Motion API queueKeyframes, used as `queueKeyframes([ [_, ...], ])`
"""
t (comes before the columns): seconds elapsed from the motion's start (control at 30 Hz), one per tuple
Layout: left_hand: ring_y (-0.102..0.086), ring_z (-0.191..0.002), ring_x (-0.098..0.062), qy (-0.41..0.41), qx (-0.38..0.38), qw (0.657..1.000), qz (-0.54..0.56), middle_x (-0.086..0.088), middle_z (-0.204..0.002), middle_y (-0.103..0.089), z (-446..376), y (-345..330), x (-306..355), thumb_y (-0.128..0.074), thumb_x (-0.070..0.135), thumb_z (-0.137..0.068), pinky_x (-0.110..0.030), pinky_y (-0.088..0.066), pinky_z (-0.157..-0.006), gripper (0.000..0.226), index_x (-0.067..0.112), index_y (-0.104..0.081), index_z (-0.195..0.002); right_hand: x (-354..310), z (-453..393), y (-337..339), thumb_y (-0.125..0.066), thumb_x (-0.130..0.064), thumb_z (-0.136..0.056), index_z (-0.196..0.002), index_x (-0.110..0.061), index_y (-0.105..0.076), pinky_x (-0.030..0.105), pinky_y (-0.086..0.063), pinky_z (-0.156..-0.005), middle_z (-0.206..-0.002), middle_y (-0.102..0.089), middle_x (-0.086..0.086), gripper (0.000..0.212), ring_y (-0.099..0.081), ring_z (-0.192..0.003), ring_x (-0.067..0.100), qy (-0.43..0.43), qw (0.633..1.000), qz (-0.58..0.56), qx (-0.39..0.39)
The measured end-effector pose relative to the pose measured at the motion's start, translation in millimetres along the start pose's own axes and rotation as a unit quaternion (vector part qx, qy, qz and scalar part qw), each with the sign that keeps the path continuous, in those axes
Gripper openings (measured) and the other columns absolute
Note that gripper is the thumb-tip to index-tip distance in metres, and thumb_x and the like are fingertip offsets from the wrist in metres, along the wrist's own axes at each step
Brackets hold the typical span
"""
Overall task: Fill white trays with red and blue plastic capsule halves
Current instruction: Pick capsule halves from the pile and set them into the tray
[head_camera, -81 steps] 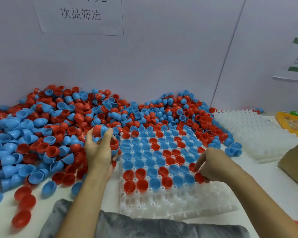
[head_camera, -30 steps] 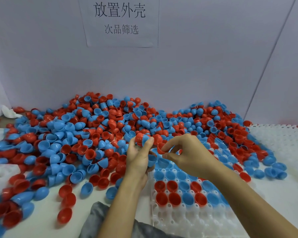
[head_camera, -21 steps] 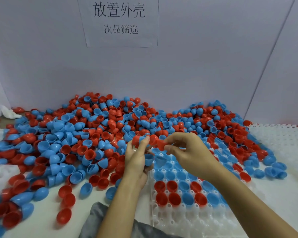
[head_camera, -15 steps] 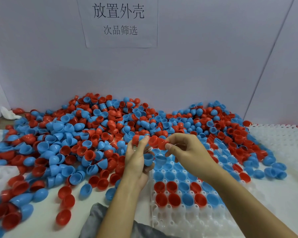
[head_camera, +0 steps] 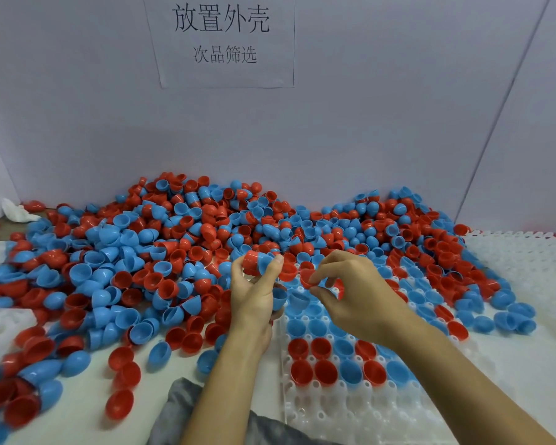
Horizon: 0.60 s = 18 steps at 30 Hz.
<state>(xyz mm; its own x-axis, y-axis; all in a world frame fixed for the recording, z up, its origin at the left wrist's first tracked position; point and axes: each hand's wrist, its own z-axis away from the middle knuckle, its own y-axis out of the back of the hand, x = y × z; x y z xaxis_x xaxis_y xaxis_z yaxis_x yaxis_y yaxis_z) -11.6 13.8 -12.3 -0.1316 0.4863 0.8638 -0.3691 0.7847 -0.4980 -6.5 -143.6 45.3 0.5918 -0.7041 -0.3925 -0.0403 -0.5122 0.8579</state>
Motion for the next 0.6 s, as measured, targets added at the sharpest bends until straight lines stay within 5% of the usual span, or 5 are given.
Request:
queueKeyframes([
  [0.1,-0.069,-0.077,-0.023,-0.01,-0.007,1.0,-0.004,-0.015,-0.096,-0.073,-0.5,-1.2,-0.1,-0.081,0.03,-0.083,-0.032,-0.05,-0.055,0.038,0.037,-0.057,-0.111,-0.5,-1.2,-0.6,-0.06,-0.026,-0.098,-0.089,-0.018,-0.077,0.015,-0.048,-0.074,-0.092,-0.064,-0.012,0.021,-0.058,-0.087,0.002,-0.009,0.999,-0.045,0.025],
  [0.23,-0.074,-0.082,-0.028,-0.028,-0.018,0.999,0.006,-0.02,-0.102,-0.074,-0.3,-3.0,-0.2,-0.08,0.02,-0.084,-0.042,-0.059,-0.073,0.035,0.028,-0.059,-0.111,0.0,-3.4,0.8,-0.063,-0.018,-0.097,-0.085,-0.016,-0.077,0.011,-0.049,-0.065,-0.072,-0.066,-0.015,0.018,-0.062,-0.076,0.001,-0.021,0.996,-0.082,0.032],
  [0.33,-0.074,-0.092,-0.033,-0.029,-0.034,0.999,-0.004,-0.019,-0.104,-0.075,-1.2,-2.5,-0.9,-0.079,0.021,-0.085,-0.051,-0.06,-0.085,0.039,0.028,-0.058,-0.116,1.6,-3.8,3.1,-0.067,-0.012,-0.093,-0.094,-0.023,-0.07,0.009,-0.052,-0.064,-0.075,-0.071,-0.011,0.012,-0.066,-0.074,0.001,-0.034,0.995,-0.095,0.019],
  [0.47,-0.074,-0.094,-0.03,-0.029,-0.053,0.998,-0.032,-0.012,-0.099,-0.077,0.1,-2.1,-0.9,-0.079,0.025,-0.085,-0.056,-0.057,-0.092,0.04,0.034,-0.056,-0.118,-2.5,-5.6,7.1,-0.071,-0.017,-0.091,-0.119,-0.035,-0.063,0.017,-0.056,-0.069,-0.078,-0.067,-0.016,0.034,-0.065,-0.068,0.004,0.001,1.0,-0.013,-0.007],
  [0.6,-0.071,-0.101,-0.035,-0.032,-0.064,0.996,-0.048,-0.017,-0.106,-0.073,2.1,-2.8,0.5,-0.079,0.024,-0.084,-0.055,-0.056,-0.092,0.05,0.025,-0.054,-0.128,-7.9,-10.9,13.4,-0.071,-0.021,-0.091,-0.117,-0.033,-0.071,0.013,-0.049,-0.071,-0.096,-0.065,-0.013,0.03,-0.056,-0.07,-0.002,0.04,0.997,0.062,-0.015],
])
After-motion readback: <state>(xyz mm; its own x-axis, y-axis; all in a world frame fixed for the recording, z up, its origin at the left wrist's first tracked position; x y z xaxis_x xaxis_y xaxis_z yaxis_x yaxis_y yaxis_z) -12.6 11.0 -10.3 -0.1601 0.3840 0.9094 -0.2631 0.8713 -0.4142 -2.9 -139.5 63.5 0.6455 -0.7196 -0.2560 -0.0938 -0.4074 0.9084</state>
